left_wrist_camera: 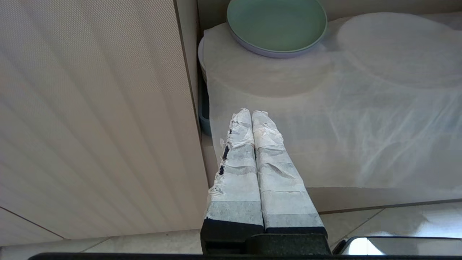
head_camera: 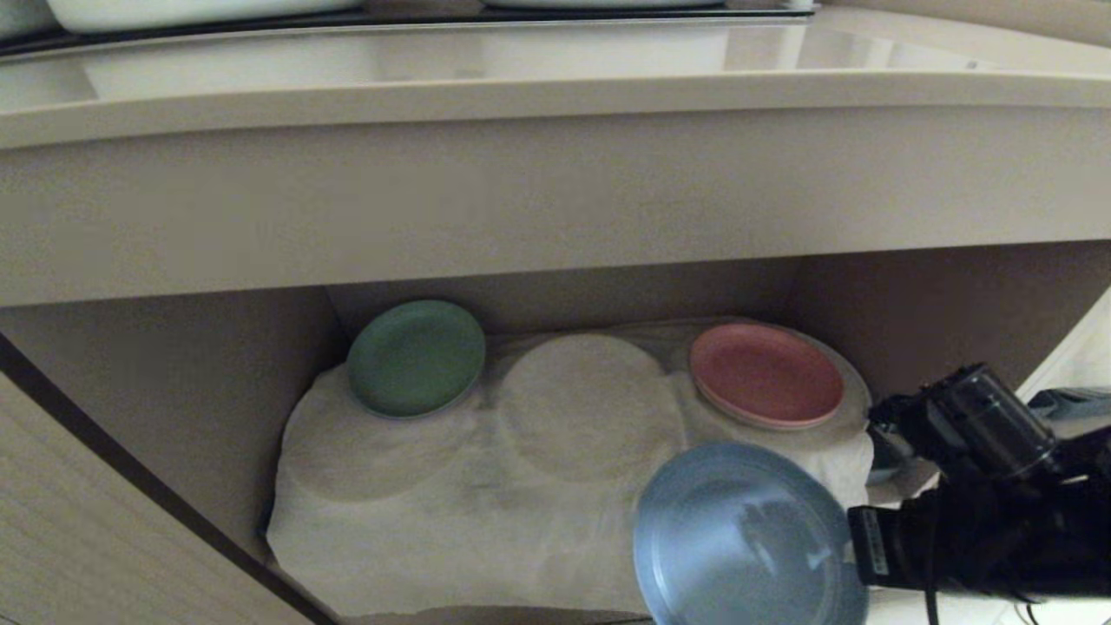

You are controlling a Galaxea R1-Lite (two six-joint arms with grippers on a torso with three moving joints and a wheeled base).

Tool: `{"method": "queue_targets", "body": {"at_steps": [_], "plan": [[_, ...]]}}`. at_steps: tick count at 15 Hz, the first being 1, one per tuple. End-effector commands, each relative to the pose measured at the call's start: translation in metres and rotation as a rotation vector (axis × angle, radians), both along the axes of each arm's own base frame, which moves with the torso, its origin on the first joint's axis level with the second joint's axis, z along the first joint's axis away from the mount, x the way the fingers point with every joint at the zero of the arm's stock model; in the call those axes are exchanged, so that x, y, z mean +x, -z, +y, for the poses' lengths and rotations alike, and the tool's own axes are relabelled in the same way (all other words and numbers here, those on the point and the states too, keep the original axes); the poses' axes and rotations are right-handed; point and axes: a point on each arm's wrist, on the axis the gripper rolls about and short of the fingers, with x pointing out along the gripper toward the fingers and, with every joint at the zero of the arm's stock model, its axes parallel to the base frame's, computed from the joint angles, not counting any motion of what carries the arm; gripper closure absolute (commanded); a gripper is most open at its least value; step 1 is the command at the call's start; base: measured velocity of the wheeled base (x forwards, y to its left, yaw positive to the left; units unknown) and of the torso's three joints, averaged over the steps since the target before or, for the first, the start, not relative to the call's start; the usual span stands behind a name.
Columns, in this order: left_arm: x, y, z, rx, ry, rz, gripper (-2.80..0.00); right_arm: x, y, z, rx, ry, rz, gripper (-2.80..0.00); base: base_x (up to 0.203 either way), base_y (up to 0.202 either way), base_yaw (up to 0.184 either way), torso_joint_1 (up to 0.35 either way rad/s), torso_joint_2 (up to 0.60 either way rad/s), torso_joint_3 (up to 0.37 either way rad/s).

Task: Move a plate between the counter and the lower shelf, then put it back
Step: Put the plate

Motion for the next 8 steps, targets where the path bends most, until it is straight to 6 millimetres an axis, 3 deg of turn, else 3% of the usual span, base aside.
{"method": "queue_targets", "body": {"at_steps": [1, 8], "plan": [[0.000, 0.000, 0.000, -0.001, 0.000, 0.000, 0.00, -0.011, -0.005, -0.008, 0.017, 0.010, -0.023, 0.00, 0.000, 0.000, 0.000, 0.000, 0.00, 0.000], [0.000, 0.000, 0.000, -0.001, 0.000, 0.000, 0.00, -0.056, 0.004, -0.036, 0.040, 0.047, -0.026, 0.00, 0.000, 0.000, 0.000, 0.000, 0.00, 0.000]]}}
